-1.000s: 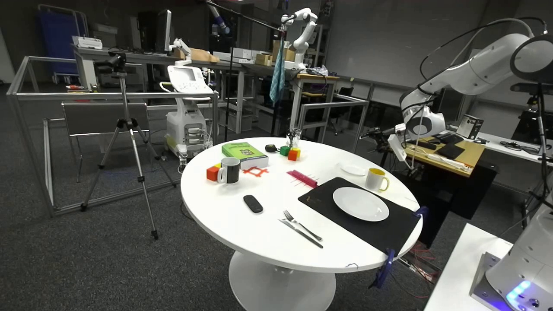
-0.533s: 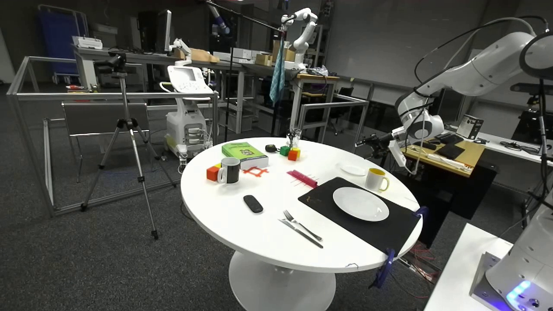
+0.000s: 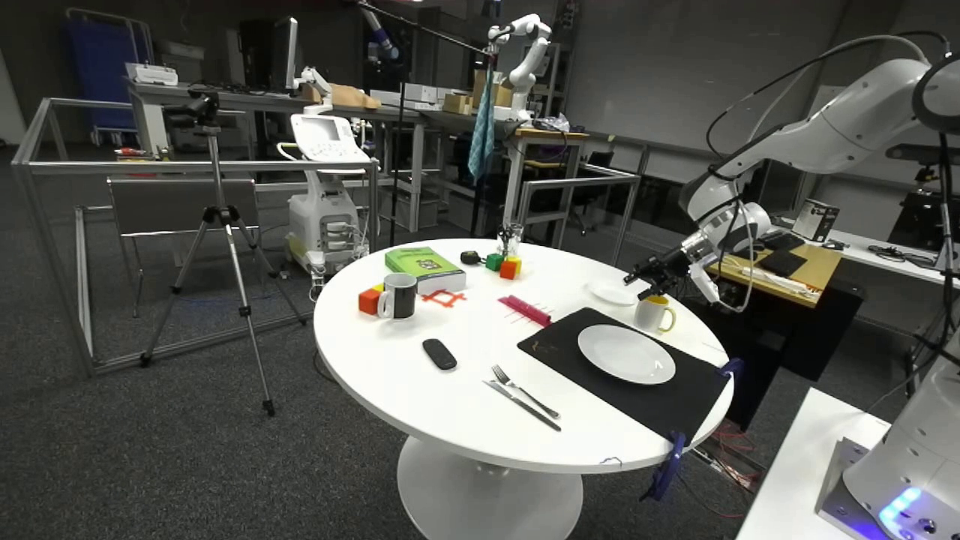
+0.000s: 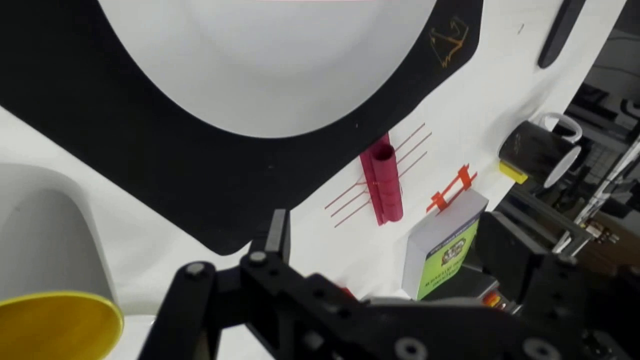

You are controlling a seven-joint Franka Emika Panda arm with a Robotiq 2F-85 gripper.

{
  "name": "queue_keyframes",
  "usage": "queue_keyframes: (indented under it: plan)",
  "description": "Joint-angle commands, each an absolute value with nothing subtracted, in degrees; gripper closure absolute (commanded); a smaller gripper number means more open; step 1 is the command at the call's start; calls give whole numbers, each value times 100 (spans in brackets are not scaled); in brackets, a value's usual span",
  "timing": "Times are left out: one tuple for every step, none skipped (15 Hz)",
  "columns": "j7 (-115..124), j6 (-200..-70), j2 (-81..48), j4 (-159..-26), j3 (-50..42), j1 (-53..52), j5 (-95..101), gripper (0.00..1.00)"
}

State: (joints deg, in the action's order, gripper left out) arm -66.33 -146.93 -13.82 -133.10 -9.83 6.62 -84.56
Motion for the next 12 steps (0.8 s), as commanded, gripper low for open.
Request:
queue_keyframes:
  plan:
    - [-6126, -14808, -1048, -13682, -917, 583, -7610, 0]
    - [-5955, -14854, -1049, -13703, -892, 570, -7366, 0]
    - [-5778, -14888, -1044, -13722, -872, 562, -7125, 0]
    - [-5594, -14953, -1050, -13734, -853, 541, -6894, 0]
    - [-5417, -15048, -1061, -13742, -836, 513, -6670, 0]
    - [-5186, -15217, -1084, -13756, -810, 472, -6405, 0]
    - [-4957, -15365, -1108, -13772, -782, 443, -6133, 0]
    - [-4742, -15483, -1122, -13785, -749, 424, -5882, 0]
    - [-4579, -15544, -1143, -13794, -877, 261, -5703, 0]
    - [-4415, -15618, -1158, -13795, -880, 223, -5526, 0]
    - [-4288, -15749, -1169, -13802, -874, 175, -5420, 0]
    - [-4222, -15930, -1194, -13804, -862, 136, -5371, 0]
